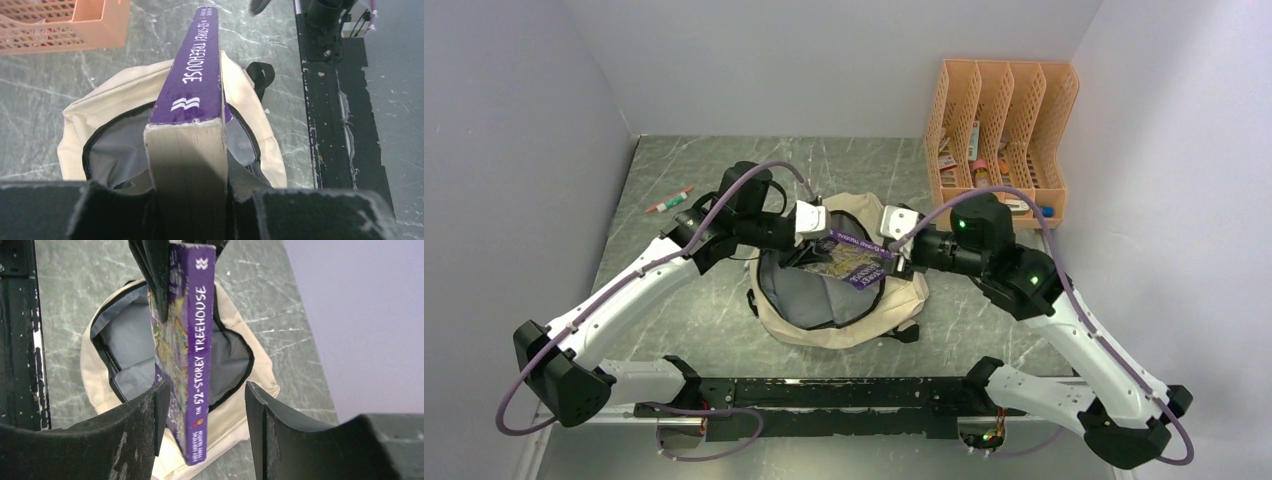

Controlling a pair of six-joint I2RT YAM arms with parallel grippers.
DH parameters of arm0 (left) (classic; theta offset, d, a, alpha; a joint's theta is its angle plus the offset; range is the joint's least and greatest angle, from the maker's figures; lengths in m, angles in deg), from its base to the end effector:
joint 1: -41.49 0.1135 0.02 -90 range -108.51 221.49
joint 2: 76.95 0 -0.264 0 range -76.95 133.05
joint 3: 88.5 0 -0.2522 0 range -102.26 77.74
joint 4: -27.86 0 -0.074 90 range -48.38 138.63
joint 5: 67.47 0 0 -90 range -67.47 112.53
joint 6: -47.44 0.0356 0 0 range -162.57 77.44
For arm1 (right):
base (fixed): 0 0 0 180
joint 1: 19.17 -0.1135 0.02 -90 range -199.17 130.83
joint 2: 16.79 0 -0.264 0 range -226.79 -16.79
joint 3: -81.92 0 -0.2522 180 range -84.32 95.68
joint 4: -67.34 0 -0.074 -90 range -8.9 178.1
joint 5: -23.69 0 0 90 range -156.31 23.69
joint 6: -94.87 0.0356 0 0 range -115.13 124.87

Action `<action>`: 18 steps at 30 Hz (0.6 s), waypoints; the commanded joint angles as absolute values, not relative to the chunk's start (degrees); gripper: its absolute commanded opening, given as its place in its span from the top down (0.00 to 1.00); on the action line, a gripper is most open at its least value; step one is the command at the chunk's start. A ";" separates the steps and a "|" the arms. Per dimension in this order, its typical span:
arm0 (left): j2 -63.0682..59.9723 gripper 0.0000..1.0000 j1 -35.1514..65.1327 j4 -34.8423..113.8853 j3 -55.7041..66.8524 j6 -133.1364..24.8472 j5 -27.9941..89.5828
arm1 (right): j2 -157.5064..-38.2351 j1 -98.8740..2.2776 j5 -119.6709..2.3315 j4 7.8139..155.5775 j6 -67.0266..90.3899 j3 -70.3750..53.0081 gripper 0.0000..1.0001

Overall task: Pack the student bag
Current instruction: Pick up the book from the center of the board.

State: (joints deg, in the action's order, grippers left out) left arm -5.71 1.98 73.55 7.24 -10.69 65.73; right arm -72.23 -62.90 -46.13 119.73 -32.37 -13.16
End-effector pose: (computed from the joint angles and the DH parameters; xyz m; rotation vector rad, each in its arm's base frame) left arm 0.1889 -0.1874 0.3663 1.5500 1.4003 -0.8809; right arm 0.1279 0.1393 0.4132 -1.4446 1.3370 0.4207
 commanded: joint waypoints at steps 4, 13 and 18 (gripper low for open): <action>-7.46 0.95 1.59 59.76 8.58 -23.58 50.09 | -64.02 -63.16 -49.24 106.21 -27.40 -20.71 0.40; -7.97 0.95 1.92 56.97 4.35 -46.72 23.42 | -59.58 -63.19 -66.69 82.34 -7.92 -31.66 0.44; -7.75 0.95 3.91 65.52 0.17 -61.70 11.00 | -62.57 -63.11 -79.48 83.48 12.46 -32.34 0.45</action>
State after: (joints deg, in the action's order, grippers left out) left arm -5.78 2.49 64.61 6.13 -46.49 24.27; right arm -60.76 -62.92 -67.09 87.06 -6.27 -32.53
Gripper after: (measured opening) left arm 0.294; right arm 0.552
